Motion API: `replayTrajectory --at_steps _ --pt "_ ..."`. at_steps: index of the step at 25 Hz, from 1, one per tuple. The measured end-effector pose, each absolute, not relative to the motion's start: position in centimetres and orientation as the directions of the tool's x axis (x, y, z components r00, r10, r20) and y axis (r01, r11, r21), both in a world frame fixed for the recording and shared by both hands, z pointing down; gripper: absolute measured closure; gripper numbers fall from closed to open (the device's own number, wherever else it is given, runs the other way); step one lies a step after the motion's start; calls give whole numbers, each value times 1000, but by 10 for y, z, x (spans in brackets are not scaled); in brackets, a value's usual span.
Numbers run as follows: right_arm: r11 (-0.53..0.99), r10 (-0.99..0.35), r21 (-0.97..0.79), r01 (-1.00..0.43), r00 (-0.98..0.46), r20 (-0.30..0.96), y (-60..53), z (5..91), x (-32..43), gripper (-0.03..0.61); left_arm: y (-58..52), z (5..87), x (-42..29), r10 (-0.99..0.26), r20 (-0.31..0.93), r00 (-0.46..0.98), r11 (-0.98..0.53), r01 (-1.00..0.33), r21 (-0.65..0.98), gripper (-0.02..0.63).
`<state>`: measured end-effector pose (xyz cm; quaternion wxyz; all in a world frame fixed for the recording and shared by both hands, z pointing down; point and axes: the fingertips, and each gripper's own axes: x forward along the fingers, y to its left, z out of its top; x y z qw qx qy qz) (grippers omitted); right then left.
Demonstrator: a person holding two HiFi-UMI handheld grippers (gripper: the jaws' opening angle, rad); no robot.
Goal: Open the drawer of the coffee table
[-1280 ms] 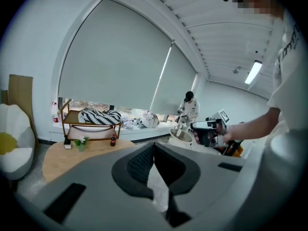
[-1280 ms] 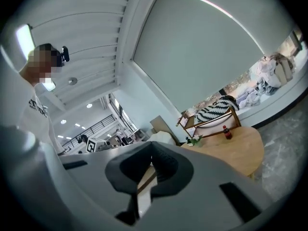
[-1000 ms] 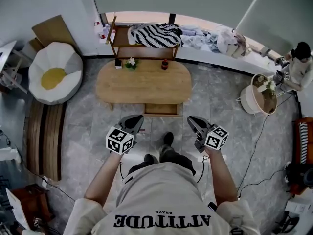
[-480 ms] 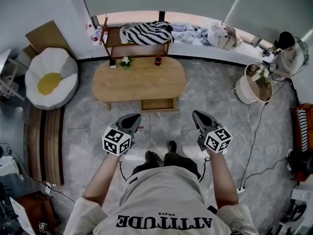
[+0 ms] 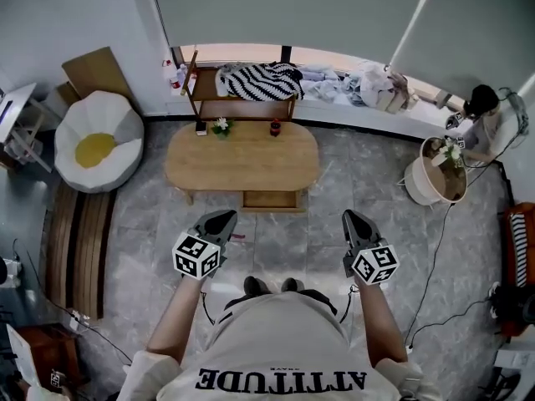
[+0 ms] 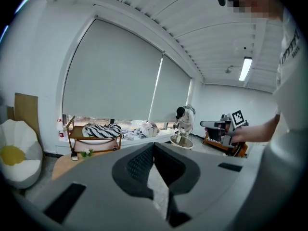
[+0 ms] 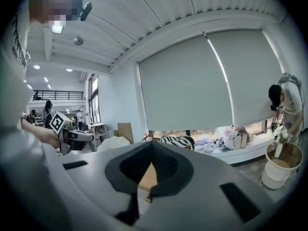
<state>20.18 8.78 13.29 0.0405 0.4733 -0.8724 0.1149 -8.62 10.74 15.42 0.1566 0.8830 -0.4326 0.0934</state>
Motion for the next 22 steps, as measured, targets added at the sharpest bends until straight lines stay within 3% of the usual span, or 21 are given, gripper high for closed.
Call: replayTrajectory --at_steps 22 --pt "605 -761 -127 -786 -617 200 74 143 211 561 106 155 -60 -774 294 560 -521 -828 207 594"
